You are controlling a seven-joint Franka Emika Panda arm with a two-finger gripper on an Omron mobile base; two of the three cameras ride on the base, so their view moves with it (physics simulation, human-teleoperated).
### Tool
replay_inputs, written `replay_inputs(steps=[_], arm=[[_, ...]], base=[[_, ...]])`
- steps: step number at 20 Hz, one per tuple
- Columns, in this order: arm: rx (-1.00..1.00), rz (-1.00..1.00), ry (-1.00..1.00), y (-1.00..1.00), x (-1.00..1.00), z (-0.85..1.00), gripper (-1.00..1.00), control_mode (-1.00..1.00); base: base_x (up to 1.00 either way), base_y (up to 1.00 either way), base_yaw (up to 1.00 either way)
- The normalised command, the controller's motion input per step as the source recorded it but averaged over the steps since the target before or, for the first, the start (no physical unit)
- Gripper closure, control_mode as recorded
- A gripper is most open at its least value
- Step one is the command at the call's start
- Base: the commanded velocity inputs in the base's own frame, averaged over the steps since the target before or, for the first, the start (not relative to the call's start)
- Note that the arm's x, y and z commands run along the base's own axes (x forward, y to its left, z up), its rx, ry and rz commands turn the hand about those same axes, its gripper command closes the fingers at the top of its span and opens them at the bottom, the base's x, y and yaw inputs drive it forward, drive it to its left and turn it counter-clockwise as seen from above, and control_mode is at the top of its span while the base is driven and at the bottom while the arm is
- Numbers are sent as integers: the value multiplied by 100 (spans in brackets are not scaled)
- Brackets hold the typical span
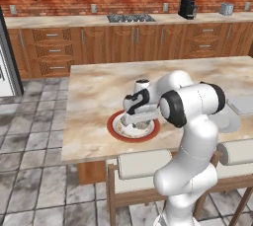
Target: Place two dumplings into each of the tupperware containers and then place the containers in the fridge.
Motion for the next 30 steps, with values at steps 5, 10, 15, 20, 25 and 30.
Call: replay_inputs(steps=[5, 10, 15, 20, 25, 30], arm=[[0, 0, 3, -5, -16, 78, 100, -100], [0, 0, 11, -21, -76, 83, 100, -100], [0, 0, 11, -43, -100, 48, 100, -100], [0, -3, 5, -26, -77, 56, 100, -100], [0, -11, 0, -6, -61, 47, 100, -100], [0, -6, -9, -8, -60, 31, 100, -100]], base=[[0, 0, 0], [0, 0, 0], [0, 0, 0], [0, 0, 0], [0, 0, 0], [0, 0, 0]])
